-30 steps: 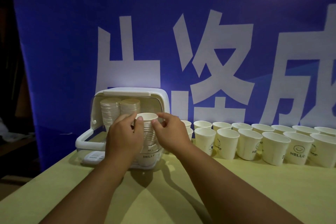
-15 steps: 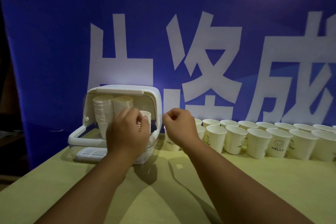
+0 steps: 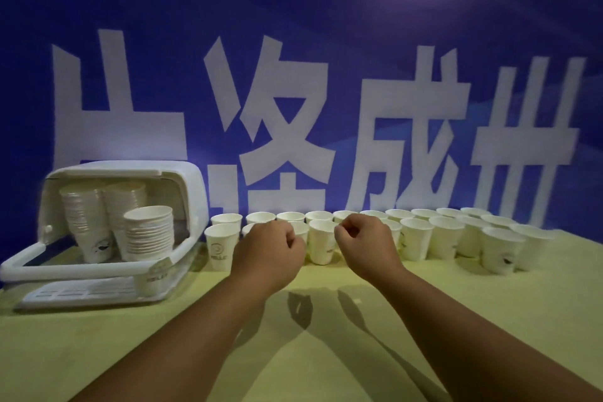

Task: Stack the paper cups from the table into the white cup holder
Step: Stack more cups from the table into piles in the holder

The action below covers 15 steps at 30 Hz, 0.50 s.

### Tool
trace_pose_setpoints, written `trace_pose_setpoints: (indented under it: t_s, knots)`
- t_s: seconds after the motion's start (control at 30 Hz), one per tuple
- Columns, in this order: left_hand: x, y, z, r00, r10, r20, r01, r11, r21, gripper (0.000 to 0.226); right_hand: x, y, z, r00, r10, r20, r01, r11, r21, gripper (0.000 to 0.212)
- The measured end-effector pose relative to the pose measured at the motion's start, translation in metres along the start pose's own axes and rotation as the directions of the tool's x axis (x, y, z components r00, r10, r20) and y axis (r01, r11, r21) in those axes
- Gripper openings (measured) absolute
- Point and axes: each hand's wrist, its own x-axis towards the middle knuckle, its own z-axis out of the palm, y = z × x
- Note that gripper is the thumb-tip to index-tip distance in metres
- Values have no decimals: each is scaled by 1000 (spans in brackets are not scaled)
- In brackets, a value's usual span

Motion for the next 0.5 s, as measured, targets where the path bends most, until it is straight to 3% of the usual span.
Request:
trace_pose_setpoints:
  t_s: [0.23, 0.37, 0.5]
  knots:
    - [-9, 103, 88, 970, 127, 209, -70, 963, -259, 27, 6, 100, -105, 985, 93, -144, -116, 981, -158, 15]
    - [-13, 150, 135, 939, 212, 270, -121, 940, -319, 25, 16, 161, -154, 961, 145, -237, -195, 960, -203, 15]
    - [-12, 186, 182, 904, 226, 362, -81, 924, -373, 8, 27, 210, -189, 929, 183, -321, -268, 931, -247, 8]
